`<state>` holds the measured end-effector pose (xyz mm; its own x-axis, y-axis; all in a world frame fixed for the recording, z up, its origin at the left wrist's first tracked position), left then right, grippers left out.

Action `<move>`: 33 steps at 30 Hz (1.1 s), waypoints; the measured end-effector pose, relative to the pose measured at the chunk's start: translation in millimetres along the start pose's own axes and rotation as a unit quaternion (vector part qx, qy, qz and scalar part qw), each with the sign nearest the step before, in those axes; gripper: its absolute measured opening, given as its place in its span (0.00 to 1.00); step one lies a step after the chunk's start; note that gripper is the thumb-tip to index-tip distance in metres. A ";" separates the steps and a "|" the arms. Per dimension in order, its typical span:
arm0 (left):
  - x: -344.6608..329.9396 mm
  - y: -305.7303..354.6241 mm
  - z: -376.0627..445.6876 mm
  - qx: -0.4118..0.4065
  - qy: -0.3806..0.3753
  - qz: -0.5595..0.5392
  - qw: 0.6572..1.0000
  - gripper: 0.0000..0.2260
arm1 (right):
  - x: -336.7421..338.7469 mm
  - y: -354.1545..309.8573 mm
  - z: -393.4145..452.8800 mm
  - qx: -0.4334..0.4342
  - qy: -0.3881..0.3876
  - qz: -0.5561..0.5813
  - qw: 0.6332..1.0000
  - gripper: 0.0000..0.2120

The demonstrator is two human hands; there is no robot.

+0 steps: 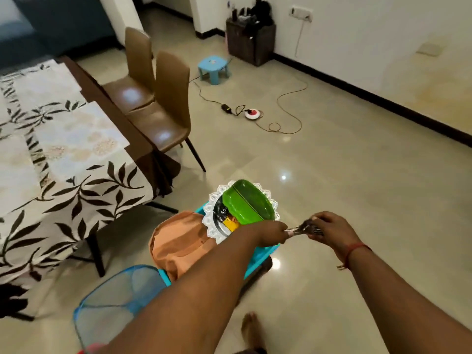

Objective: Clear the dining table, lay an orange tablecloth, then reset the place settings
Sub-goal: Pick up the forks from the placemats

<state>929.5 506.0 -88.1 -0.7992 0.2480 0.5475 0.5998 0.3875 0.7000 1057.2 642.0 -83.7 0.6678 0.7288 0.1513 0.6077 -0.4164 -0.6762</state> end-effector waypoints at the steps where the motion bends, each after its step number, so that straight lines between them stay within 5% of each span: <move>1: 9.1 -7.2 7.6 0.007 0.015 -0.016 1.000 0.19 | -3.1 -14.4 15.5 0.001 -0.007 -0.021 1.000 0.05; 7: 49.3 -48.1 32.5 0.078 0.125 -0.101 0.984 0.18 | -36.8 -92.0 98.0 -0.002 -0.083 -0.118 0.990 0.05; 11: 53.7 -74.2 36.5 0.146 0.257 -0.208 0.932 0.15 | -89.8 -130.4 147.6 0.019 -0.180 -0.204 0.962 0.07; 16: 21.1 -96.4 36.3 0.248 0.399 -0.349 0.811 0.15 | -151.9 -131.3 176.5 0.013 -0.287 -0.293 0.912 0.15; 26: -40.7 -133.4 36.5 0.350 0.520 -0.552 0.550 0.13 | -227.6 -73.6 172.0 -0.059 -0.354 -0.429 0.829 0.33; 29: -44.4 -148.7 36.3 0.363 0.531 -0.554 0.528 0.11 | -238.4 -51.9 170.0 -0.029 -0.368 -0.498 0.785 0.35; 33: -50.8 -170.3 40.9 0.388 0.515 -0.548 0.532 0.10 | -247.0 -19.8 176.2 -0.060 -0.352 -0.501 0.788 0.25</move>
<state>866.4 463.7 -253.8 0.0330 -0.9687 0.2459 -0.7219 0.1470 0.6762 804.5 566.0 -234.7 -0.5513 0.8284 0.0990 0.7435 0.5417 -0.3921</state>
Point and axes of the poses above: each hand's wrist, its own z-axis towards the middle knuckle, its own x-axis out of the back of the hand, y = z × x, the point moved 2 cm from there along z, towards the middle knuckle, and after that the axes turned 15 degrees about -x, right-handed, at the moved point
